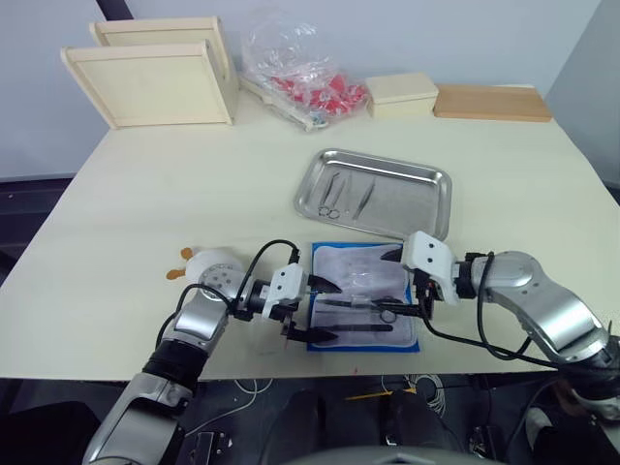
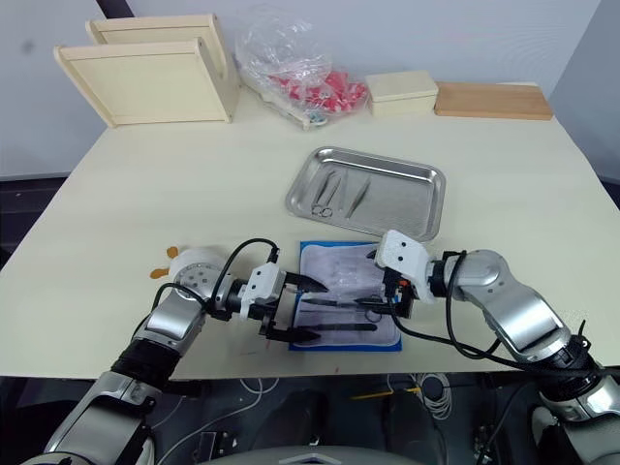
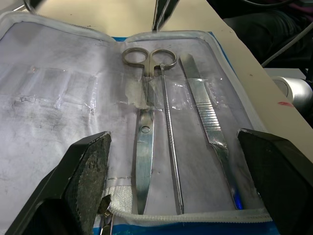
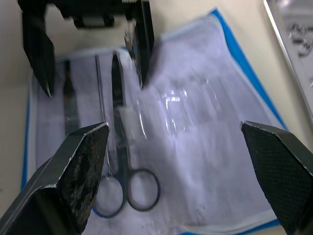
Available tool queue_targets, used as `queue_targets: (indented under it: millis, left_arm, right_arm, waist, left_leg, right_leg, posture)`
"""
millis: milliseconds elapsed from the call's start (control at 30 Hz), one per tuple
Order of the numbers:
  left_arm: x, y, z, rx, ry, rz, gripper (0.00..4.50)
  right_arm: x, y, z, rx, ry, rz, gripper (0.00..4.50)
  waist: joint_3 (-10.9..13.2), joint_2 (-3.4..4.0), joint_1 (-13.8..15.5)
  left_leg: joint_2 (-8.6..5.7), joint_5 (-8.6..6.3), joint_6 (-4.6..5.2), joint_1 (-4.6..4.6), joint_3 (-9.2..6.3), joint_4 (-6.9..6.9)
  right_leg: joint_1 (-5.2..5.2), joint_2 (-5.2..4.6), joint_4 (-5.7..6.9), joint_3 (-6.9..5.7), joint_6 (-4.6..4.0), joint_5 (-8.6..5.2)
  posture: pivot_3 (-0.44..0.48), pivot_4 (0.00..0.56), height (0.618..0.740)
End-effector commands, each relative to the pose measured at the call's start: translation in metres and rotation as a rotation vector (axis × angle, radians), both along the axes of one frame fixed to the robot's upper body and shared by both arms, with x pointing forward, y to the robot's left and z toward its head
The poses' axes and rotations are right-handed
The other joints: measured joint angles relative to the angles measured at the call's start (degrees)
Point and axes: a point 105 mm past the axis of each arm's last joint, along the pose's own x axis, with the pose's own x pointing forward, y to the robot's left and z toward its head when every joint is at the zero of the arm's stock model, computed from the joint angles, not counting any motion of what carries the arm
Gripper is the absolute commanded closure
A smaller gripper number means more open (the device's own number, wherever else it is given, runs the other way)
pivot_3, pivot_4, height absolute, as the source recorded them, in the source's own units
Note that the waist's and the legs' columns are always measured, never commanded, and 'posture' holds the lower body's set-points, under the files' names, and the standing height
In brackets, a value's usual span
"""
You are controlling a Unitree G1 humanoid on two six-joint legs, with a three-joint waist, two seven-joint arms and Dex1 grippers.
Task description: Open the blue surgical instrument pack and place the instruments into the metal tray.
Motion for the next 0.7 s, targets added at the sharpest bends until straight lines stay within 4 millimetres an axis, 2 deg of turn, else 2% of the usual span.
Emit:
queue_targets:
  millis: [33,167,400,533,700]
  left_arm:
    - [-0.011,0.002,-0.022,0.07,0.096,0.001,0.14]
    - [-0.012,0.003,-0.021,0.07,0.1,0.001,0.14]
    - [-0.012,0.002,-0.019,0.069,0.101,0.004,0.14]
    - [-0.012,0.003,-0.019,0.069,0.101,0.008,0.14]
    - [-0.012,0.003,-0.02,0.069,0.102,0.013,0.14]
  right_arm:
    - [0.001,0.007,0.003,-0.003,-0.041,0.029,0.0]
    - [0.002,0.009,-0.01,-0.035,-0.04,0.035,0.0]
    - [0.005,0.006,-0.022,-0.073,-0.038,0.032,0.0]
    - [0.001,0.001,-0.035,-0.141,-0.018,0.057,0.0]
    - [-0.005,-0.001,-0.04,-0.16,0.007,0.093,0.0]
  waist:
    - [0.0,0.01,0.0]
    - [0.0,0.01,-0.1]
    - [0.0,0.01,-0.2]
    - [-0.2,0.03,-0.2]
    - [-0.4,0.0,-0.3]
  left_leg:
    - [0.0,0.0,0.0,0.01,0.0,0.0]
    - [0.0,0.0,0.0,0.0,0.01,0.0]
    - [-0.02,0.0,0.0,0.0,0.01,0.0]
    - [-0.02,0.0,0.0,0.01,-0.01,0.0]
    - [-0.02,0.0,0.0,0.03,0.0,0.0]
  right_leg:
    - [0.0,0.01,0.01,0.0,0.0,0.0]
    - [0.0,0.01,0.02,0.0,0.0,0.0]
    - [-0.01,0.02,0.04,0.0,0.0,0.0]
    - [-0.01,0.02,0.04,-0.01,0.0,0.0]
    - [0.0,0.02,0.04,-0.02,-0.01,0.0]
  posture:
    - [0.0,0.15,0.74]
    - [0.0,0.15,0.74]
    - [0.0,0.15,0.74]
    - [0.0,0.15,0.74]
    - [0.0,0.15,0.74]
